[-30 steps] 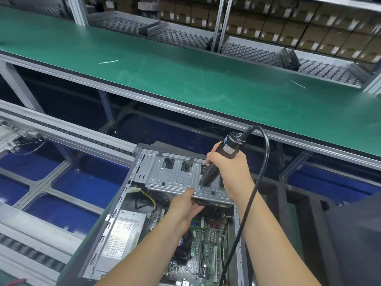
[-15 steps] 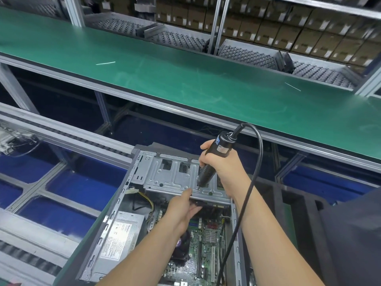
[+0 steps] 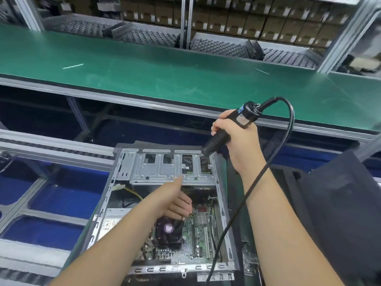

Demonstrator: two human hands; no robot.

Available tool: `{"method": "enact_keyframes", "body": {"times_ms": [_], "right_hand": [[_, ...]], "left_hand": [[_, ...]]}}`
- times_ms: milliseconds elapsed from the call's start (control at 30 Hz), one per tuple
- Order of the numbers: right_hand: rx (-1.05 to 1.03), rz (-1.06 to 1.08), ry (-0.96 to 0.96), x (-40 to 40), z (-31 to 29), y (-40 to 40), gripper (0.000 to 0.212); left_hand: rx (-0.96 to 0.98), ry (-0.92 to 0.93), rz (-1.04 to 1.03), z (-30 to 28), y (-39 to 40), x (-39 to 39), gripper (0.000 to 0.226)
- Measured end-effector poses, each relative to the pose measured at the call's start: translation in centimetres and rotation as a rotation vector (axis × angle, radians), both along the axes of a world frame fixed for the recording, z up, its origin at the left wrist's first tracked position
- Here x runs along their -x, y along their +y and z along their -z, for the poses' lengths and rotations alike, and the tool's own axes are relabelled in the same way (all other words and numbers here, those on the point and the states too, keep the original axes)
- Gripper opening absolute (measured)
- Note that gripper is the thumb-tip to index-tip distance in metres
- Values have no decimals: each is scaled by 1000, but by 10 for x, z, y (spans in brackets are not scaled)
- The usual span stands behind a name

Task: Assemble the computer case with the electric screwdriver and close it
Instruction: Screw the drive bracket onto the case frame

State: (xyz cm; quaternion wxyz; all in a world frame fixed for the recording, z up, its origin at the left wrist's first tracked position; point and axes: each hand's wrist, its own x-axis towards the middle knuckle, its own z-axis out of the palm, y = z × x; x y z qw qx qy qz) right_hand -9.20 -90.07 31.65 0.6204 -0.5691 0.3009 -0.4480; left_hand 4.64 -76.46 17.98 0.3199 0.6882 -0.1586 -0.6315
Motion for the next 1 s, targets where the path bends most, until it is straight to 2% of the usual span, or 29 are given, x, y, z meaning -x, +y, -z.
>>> {"method": "enact_keyframes", "body": {"times_ms": [67,167,233,333,467,533,633,800,1000], "right_hand": [[1,68,-63,26,1,-2,20],[-39,121,-165,71,13,-6,18],[-76,112,-209,102,33,-10,16],[-210,113,-326,142,64,-18,15],[-314,97,-355,177,104,-26,16],[-356,58,-356,185,117,-27,16],[-419,21,-382,190,131,-22,17],[-498,-39,-374,192,138,-15,22],[-498,-56,-346,200,150,-22,18]], "left_hand": [[39,-294,51,-11,-1,16,73],[317,-758,37,-25,-8,57,46],[444,-1008,134,-33,-15,92,34],[418,-1247,437,-35,-35,138,22],[168,-1662,1094,-21,-61,185,15],[65,-1717,1334,-4,-70,206,11],[-135,-1608,1518,34,-71,234,23],[-416,-1492,1609,81,-61,253,41],[-425,-1493,1636,105,-50,263,35]]}}
